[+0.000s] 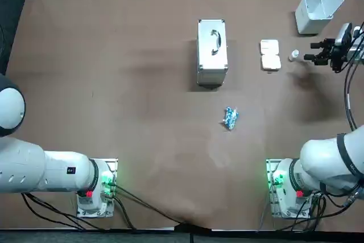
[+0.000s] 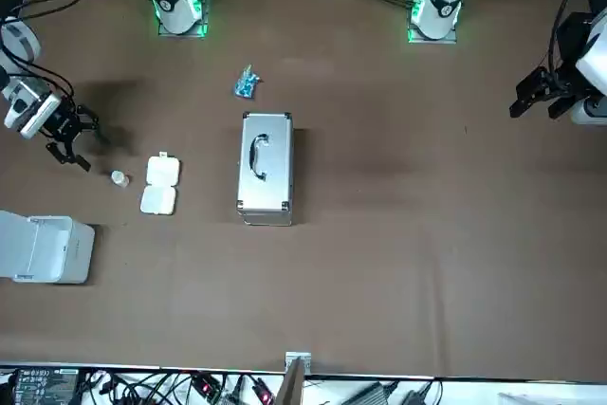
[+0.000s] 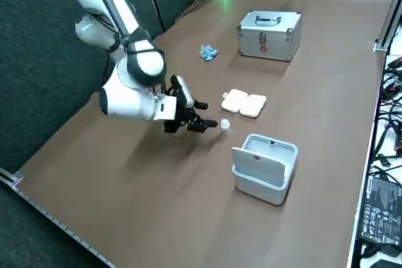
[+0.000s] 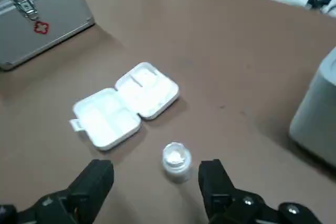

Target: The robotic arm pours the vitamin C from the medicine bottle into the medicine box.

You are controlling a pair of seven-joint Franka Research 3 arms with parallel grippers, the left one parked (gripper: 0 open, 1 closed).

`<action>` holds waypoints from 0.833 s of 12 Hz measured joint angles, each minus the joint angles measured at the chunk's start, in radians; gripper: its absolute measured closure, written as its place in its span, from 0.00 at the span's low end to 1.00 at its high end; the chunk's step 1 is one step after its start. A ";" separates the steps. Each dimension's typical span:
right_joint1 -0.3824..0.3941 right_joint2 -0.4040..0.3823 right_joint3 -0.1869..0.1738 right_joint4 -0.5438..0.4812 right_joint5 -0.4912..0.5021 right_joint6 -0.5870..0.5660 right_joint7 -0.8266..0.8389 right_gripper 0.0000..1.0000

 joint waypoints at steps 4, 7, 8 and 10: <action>0.025 -0.071 0.027 0.038 -0.221 0.000 0.326 0.00; 0.031 -0.094 0.083 0.096 -0.383 -0.005 0.546 0.00; 0.033 -0.094 0.105 0.124 -0.451 -0.007 0.633 0.00; 0.062 -0.094 0.128 0.186 -0.559 -0.031 0.802 0.00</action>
